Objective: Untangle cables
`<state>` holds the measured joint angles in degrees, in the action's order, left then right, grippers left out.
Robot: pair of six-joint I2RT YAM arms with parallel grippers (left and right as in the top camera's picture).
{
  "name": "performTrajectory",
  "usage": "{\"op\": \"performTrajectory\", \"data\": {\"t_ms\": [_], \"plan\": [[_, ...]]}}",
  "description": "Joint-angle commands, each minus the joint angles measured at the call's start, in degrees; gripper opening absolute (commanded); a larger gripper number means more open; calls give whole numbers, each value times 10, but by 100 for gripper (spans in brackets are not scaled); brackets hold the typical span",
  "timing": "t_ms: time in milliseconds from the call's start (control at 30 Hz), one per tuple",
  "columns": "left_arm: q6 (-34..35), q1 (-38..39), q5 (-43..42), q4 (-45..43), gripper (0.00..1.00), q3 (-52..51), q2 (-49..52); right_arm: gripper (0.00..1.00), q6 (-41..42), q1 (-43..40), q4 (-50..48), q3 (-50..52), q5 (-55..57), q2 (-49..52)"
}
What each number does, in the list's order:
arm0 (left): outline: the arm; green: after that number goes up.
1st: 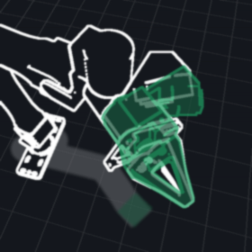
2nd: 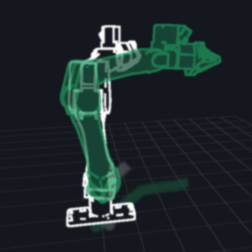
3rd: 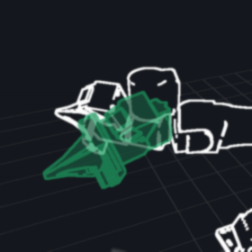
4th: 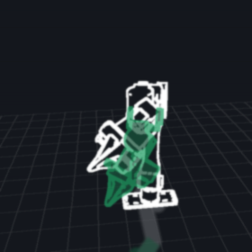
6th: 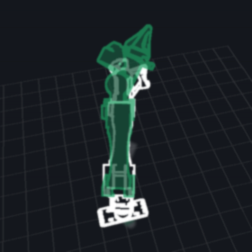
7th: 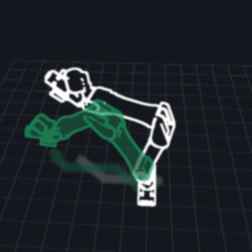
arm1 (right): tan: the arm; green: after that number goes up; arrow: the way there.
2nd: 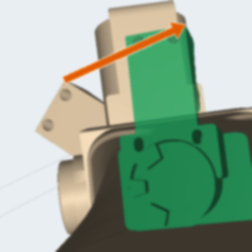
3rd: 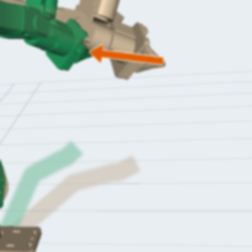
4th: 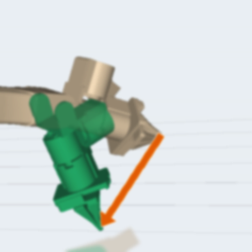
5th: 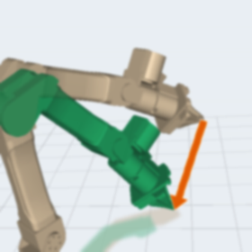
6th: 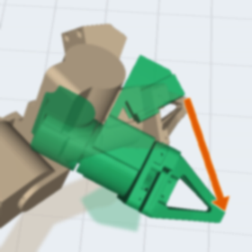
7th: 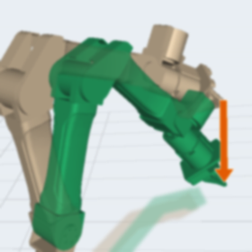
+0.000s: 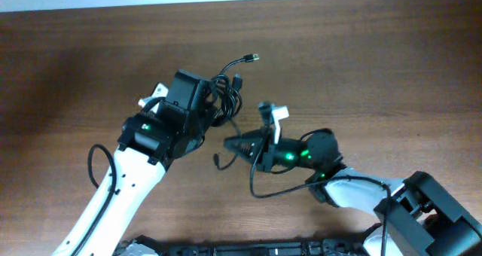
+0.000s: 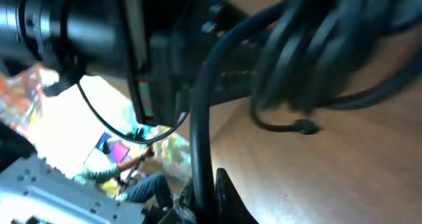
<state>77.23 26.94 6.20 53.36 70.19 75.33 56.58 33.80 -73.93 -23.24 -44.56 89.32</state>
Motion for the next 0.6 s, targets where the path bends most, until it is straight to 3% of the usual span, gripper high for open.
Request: {"op": "performTrajectory", "data": {"t_ms": [0,33,133,200,267,333,433,500,567], "plan": [[-172,1,-17,-24,0,8,-7,18,6,-34,-4,-3,-21,-2],[-292,1,-17,-42,0,8,-7,36,-32,-58,13,-3,-85,-2],[-466,1,-24,-45,0,8,-7,69,-97,-132,116,-3,-205,-2],[-491,0,-23,-45,0,8,-7,89,-86,-209,96,-3,-254,-2],[-515,0,-19,-47,0,8,-7,99,-46,-249,96,-3,-256,-2],[-536,0,12,-47,0,8,-7,96,-35,-298,96,-3,-287,-2],[-560,0,27,-47,0,8,-7,60,-35,-304,96,-3,-317,-2],[-578,0,27,-47,0,8,-7,45,-36,-304,96,-3,-342,-2],[-575,0,27,-53,0,8,-7,46,-36,-304,97,-3,-362,-2]]}}
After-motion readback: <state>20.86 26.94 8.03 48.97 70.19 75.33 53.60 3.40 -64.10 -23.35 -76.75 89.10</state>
